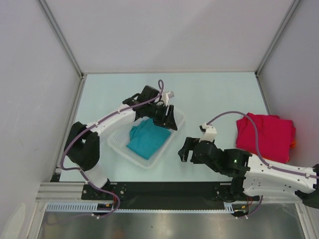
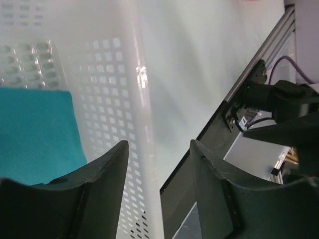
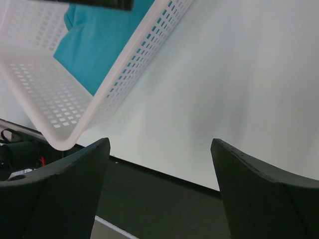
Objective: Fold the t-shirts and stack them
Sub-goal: Grab crumpled tshirt from bin with the left arm
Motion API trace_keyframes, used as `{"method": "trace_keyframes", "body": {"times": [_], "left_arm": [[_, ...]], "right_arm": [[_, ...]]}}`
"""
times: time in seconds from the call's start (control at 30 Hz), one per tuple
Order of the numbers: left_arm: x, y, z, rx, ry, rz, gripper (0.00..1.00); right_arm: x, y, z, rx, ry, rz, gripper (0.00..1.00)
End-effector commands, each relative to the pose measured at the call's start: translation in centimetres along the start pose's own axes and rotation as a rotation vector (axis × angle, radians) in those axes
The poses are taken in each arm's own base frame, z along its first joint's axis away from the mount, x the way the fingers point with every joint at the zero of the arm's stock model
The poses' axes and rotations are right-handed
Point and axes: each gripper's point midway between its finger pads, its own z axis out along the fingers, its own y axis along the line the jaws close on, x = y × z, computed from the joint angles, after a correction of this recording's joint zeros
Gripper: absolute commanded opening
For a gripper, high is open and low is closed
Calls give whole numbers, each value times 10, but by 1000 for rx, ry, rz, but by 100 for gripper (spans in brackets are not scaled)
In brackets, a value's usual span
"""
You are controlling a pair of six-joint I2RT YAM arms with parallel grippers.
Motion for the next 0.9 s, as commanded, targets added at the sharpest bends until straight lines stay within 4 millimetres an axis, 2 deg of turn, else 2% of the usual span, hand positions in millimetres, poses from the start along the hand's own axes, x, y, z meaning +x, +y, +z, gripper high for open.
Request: {"method": "trace_keyframes", "body": {"times": [0.0,0.07,0.13,0.17,0.2,0.27,0.3,0.37,0.4,0.47,0.63,0.87], "left_arm": [[-43,-49,-39,75,-138,111,58],[-51,-43,-51,-13,-188,117,58],[-52,-23,-62,-153,-222,89,58],[-53,-11,-71,-233,-246,70,79],[-51,23,-82,-419,-269,28,80],[-41,58,-92,-577,-256,-30,81],[-33,82,-101,-696,-241,-64,81],[-15,113,-100,-794,-178,-127,81],[-8,121,-100,-827,-153,-138,81],[6,134,-89,-837,-99,-155,81],[23,150,-69,-851,-28,-196,81],[37,156,-50,-802,16,-219,81]], "right_arm": [[-5,24,4,-37,7,-11,88],[-2,26,6,-37,23,-25,88],[0,28,7,-35,35,-30,88],[0,29,7,-37,37,-31,88],[1,29,7,-37,38,-31,88],[1,30,6,-44,36,-28,88],[1,30,6,-50,36,-26,88],[0,32,5,-59,31,-23,88],[0,33,4,-63,31,-24,87],[-1,34,4,-64,28,-23,87],[-1,34,2,-64,34,-25,86],[-5,28,-3,-58,14,-24,86]]}}
